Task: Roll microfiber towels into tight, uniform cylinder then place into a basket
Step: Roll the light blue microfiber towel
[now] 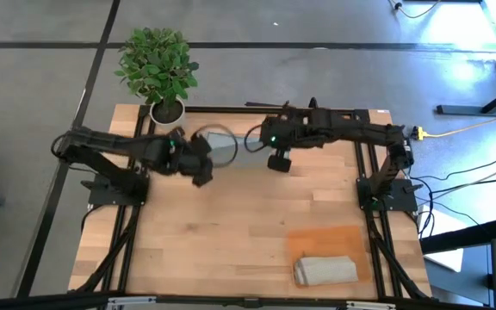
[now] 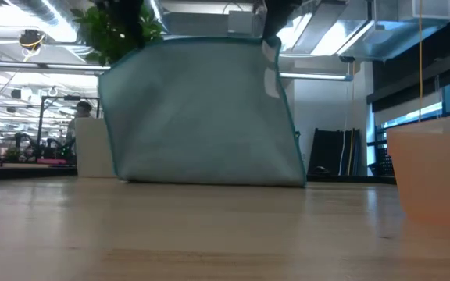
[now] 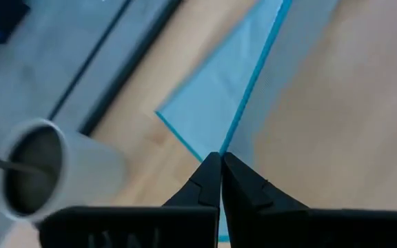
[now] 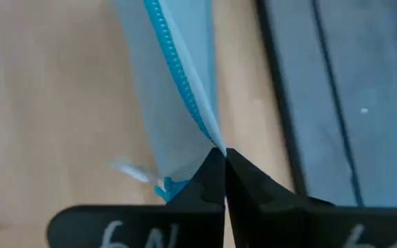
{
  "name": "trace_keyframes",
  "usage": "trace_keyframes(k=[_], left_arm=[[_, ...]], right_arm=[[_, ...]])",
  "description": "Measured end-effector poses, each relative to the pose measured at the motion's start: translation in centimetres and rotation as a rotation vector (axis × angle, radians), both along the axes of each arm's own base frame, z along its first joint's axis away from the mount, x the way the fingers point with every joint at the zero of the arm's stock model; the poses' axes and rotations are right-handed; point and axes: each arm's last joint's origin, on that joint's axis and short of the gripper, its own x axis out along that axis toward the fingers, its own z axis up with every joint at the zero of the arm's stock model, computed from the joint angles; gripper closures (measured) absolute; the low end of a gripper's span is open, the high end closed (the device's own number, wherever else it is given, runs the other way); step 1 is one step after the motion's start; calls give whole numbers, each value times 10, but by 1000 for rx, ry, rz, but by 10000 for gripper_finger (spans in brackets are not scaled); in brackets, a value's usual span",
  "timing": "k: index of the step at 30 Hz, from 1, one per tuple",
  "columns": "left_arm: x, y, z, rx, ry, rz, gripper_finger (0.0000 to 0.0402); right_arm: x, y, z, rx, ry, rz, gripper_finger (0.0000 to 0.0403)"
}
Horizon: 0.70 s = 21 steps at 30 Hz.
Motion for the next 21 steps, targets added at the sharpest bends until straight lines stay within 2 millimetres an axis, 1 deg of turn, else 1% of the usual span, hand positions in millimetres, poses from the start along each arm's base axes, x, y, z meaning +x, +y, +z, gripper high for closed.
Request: trace_keyframes(k=[3,7,11,13,16,21], left_arm=[[1,21,20,31,3,-4,401],[-1,52,41,70,3,18,401],[-3,85,50,102,-8,57,401],[-1,96,52,68,-53,63,401],[0,101,52,11,-94,46,401],[5,96,50,-108,-129,-15,401]], right_arm=[[-12,-16,12,-35,-20,-20,400],[-31,-40,26,-75,-31,-68,400],[-46,-65,37,-130,-47,-120,400],[-51,-74,40,-104,-79,-136,400],[-56,-79,43,-62,-98,-128,400],[-57,-80,43,-65,-84,-104,400]])
